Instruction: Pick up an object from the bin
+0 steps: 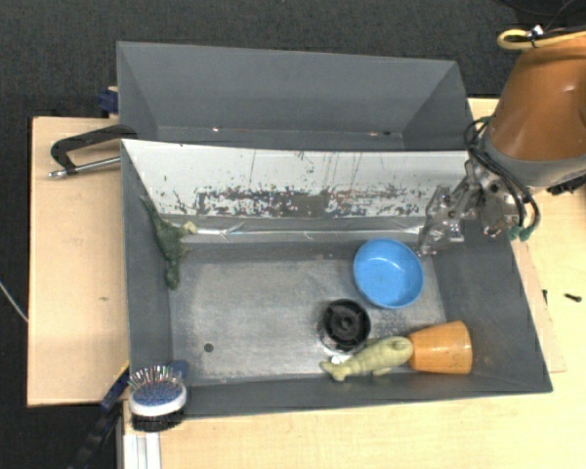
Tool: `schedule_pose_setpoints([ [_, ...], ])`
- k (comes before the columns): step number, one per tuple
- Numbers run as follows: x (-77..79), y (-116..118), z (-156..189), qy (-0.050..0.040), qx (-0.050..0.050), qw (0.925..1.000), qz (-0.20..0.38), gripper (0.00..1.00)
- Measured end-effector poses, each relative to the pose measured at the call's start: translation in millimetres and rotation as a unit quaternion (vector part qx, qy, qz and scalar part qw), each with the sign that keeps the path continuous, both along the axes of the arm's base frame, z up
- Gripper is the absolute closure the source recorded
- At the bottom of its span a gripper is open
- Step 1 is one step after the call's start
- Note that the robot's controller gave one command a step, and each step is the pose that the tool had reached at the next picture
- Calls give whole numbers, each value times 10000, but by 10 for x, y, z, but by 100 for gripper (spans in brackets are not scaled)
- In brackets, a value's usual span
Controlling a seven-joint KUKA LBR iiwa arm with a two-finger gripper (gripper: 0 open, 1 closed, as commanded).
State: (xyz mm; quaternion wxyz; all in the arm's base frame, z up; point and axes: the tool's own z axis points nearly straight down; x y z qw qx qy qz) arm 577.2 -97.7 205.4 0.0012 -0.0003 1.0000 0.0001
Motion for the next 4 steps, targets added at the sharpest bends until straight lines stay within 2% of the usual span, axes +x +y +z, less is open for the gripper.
schedule_pose_setpoints([
  [1,0,1,0,0,0,10000,1,0],
  [2,-154,159,-1331,-29,-5,9744,2249,0],
  [3,-157,130,-1302,-3,-22,9744,2246,100],
  [4,-10,167,3,-59,-31,9477,3190,100],
])
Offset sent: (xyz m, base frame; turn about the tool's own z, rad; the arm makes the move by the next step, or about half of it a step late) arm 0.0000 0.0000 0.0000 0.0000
